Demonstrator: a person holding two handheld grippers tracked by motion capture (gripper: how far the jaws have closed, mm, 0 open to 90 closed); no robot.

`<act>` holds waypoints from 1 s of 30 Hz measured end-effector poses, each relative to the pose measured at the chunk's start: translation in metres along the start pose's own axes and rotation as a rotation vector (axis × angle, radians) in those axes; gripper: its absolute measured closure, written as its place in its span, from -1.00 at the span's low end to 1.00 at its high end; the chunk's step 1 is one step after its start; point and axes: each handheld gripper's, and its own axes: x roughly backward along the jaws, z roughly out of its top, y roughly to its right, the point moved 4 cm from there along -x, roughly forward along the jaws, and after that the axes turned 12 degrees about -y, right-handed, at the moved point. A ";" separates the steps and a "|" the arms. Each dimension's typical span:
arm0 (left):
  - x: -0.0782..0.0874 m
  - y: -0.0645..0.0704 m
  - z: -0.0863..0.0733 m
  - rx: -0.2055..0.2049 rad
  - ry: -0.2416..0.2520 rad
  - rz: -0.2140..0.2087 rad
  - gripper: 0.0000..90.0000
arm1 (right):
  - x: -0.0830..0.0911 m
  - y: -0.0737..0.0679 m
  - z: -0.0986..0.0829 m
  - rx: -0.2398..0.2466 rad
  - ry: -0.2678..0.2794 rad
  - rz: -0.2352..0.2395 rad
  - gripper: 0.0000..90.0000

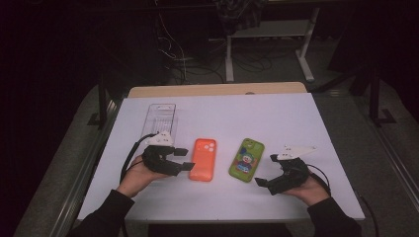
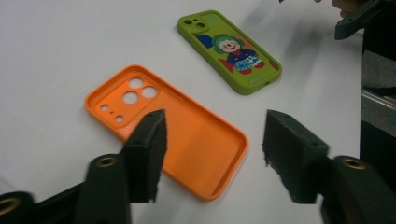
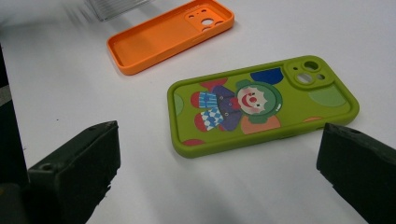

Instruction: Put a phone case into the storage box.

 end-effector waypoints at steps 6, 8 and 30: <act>-0.016 0.009 0.007 -0.018 -0.027 -0.040 0.50 | 0.001 0.001 0.000 -0.003 0.004 0.001 -1.00; -0.023 0.012 0.010 -0.025 -0.040 -0.049 0.67 | 0.001 0.001 0.000 -0.003 0.004 0.002 -1.00; -0.075 0.025 0.004 -0.030 -0.190 -0.031 1.00 | 0.002 0.000 0.000 -0.002 0.008 0.007 -1.00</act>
